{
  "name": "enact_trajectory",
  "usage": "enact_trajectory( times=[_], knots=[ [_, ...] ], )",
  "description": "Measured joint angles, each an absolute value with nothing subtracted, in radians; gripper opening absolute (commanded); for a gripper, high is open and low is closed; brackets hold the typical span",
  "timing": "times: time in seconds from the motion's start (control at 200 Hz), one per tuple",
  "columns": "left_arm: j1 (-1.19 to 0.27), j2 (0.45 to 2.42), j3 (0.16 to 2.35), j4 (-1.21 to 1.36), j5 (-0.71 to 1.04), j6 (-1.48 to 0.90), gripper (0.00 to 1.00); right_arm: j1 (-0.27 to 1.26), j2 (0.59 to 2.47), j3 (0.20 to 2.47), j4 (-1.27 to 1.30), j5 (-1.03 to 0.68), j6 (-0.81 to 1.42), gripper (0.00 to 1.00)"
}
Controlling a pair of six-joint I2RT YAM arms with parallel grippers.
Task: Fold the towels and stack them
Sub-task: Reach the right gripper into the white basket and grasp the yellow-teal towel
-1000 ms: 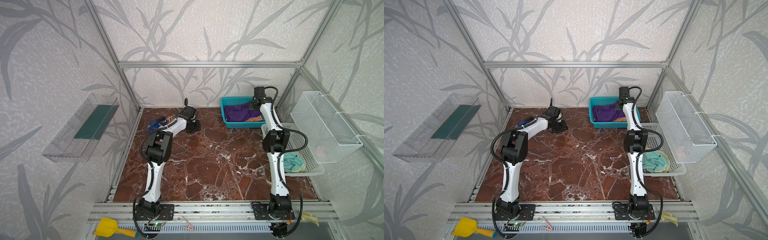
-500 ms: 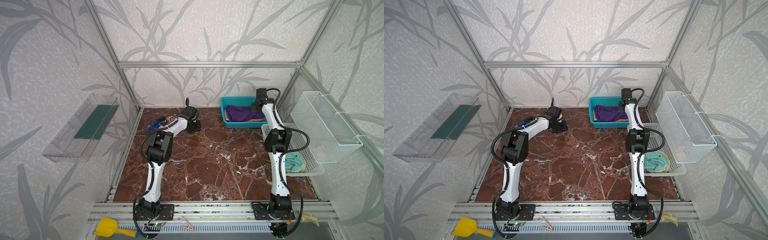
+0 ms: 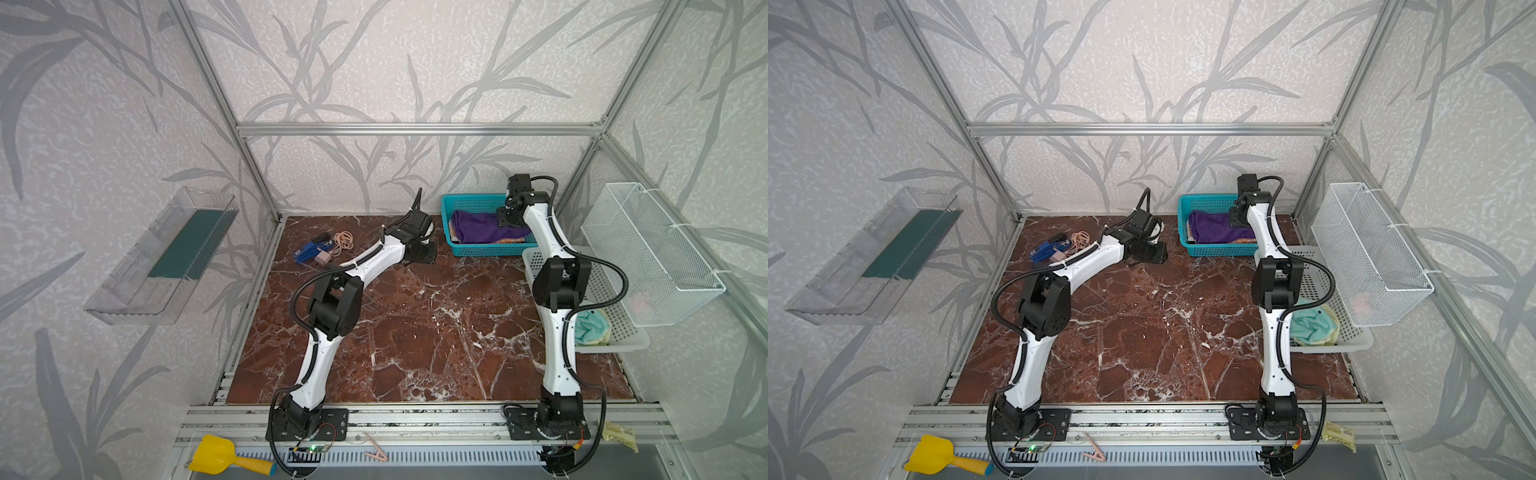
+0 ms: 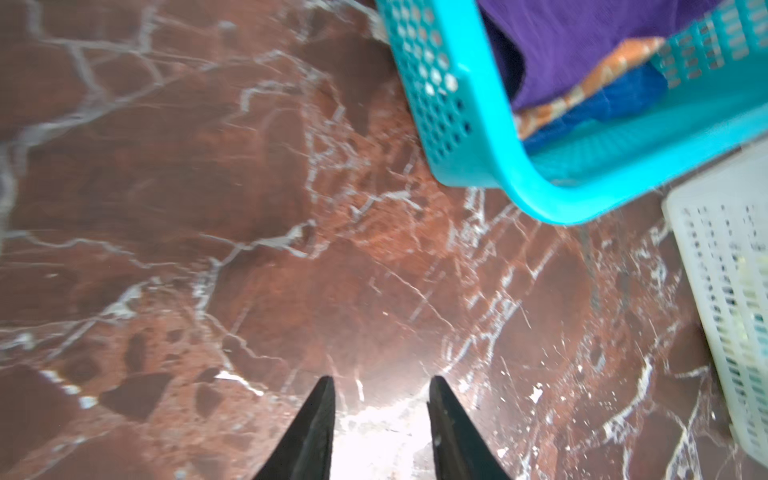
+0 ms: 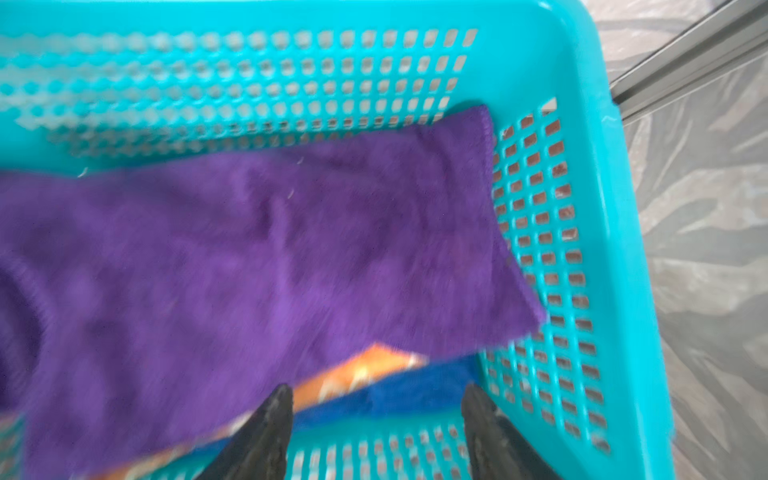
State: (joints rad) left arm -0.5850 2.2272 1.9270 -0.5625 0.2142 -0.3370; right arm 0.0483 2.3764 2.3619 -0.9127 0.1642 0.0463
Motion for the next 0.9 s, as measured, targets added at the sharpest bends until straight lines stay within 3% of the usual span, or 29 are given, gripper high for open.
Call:
enact_trajectory(
  times=[0.295,0.475,0.71,0.9],
  knots=[
    [-0.748,2.066,1.803,-0.561,0.214,-0.302,0.4,0.072,1.666,1.522,-0.711,0.205,0.06,0.64],
    [-0.859,1.967,1.747,-0.55,0.21,-0.307,0.4,0.043,1.324,1.159,-0.677,0.289,0.111,0.64],
    [-0.909,1.914,1.665,-0.562,0.197,-0.31,0.4,-0.06,1.111,0.891,-0.689,0.43,0.202,0.63],
    [-0.909,1.9,1.631,-0.611,0.158,-0.293,0.4,-0.123,1.146,0.844,-0.678,0.474,0.268,0.66]
  ],
)
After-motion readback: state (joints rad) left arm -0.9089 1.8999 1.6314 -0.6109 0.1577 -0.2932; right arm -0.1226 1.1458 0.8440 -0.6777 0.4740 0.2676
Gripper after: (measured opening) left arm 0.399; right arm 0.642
